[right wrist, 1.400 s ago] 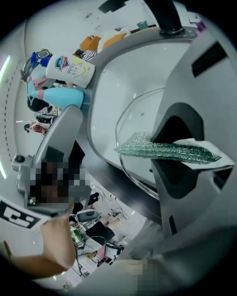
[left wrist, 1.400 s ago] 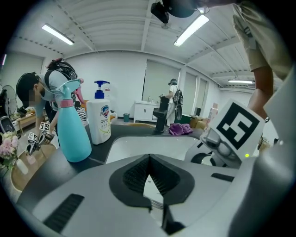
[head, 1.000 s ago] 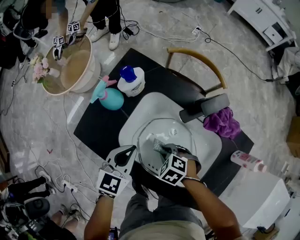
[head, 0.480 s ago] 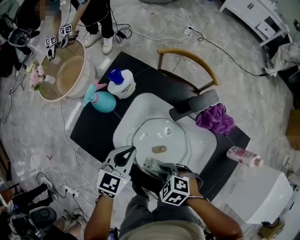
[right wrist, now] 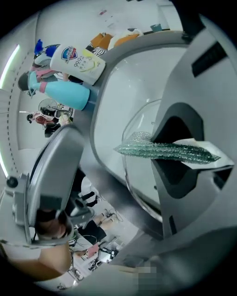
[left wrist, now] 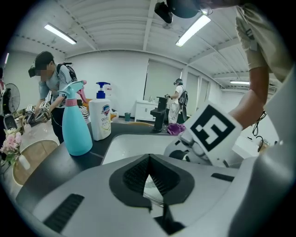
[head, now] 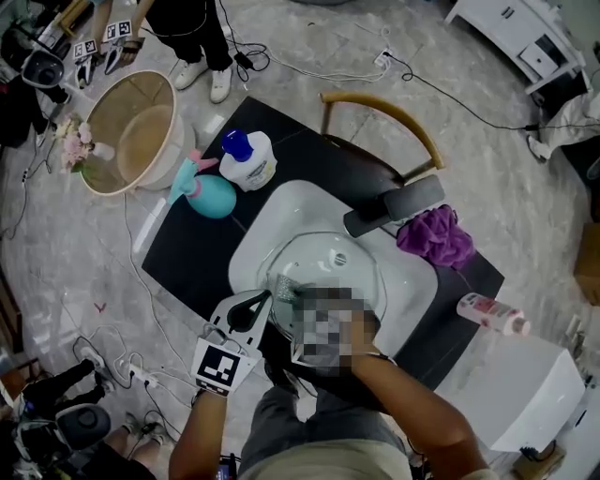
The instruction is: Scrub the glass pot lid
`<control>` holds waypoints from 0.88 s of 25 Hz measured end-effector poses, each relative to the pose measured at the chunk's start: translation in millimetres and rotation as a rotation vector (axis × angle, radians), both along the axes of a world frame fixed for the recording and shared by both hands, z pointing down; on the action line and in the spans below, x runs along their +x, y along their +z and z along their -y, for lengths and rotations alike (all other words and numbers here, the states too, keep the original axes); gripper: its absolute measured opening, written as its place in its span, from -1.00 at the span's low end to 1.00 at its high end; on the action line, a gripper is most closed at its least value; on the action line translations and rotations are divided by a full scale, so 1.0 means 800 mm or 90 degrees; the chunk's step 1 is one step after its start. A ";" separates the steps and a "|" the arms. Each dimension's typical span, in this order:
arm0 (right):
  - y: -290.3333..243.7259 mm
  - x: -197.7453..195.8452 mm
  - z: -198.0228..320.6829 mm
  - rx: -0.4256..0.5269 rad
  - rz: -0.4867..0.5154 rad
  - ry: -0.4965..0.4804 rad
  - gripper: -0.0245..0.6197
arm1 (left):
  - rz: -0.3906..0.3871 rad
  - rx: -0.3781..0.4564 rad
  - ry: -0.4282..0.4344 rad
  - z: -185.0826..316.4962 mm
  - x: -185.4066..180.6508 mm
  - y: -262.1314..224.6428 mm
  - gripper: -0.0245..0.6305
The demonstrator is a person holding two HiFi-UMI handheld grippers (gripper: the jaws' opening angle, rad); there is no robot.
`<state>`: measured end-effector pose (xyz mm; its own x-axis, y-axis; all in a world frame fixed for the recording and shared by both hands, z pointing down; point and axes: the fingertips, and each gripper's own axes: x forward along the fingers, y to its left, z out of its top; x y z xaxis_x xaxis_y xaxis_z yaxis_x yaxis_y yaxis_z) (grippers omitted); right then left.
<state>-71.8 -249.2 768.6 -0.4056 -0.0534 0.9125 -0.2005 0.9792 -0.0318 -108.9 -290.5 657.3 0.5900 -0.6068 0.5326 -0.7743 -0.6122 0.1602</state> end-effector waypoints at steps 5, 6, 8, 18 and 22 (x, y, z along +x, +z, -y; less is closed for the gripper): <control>0.044 0.048 0.049 0.001 -0.050 0.057 -0.64 | 0.005 0.029 0.000 -0.003 -0.007 0.000 -0.89; 0.052 0.064 0.051 -0.002 -0.067 0.068 -0.64 | 0.004 0.027 -0.004 -0.004 -0.008 0.000 -0.89; 0.063 0.100 0.046 -0.012 -0.100 0.084 -0.64 | -0.001 0.016 -0.012 -0.004 -0.009 -0.001 -0.89; 0.024 0.150 -0.063 -0.083 -0.105 0.098 -0.64 | -0.004 0.030 0.012 -0.009 0.004 -0.016 -0.89; -0.004 0.110 -0.084 -0.081 -0.055 0.108 -0.64 | -0.019 0.044 0.027 -0.009 0.011 -0.039 -0.89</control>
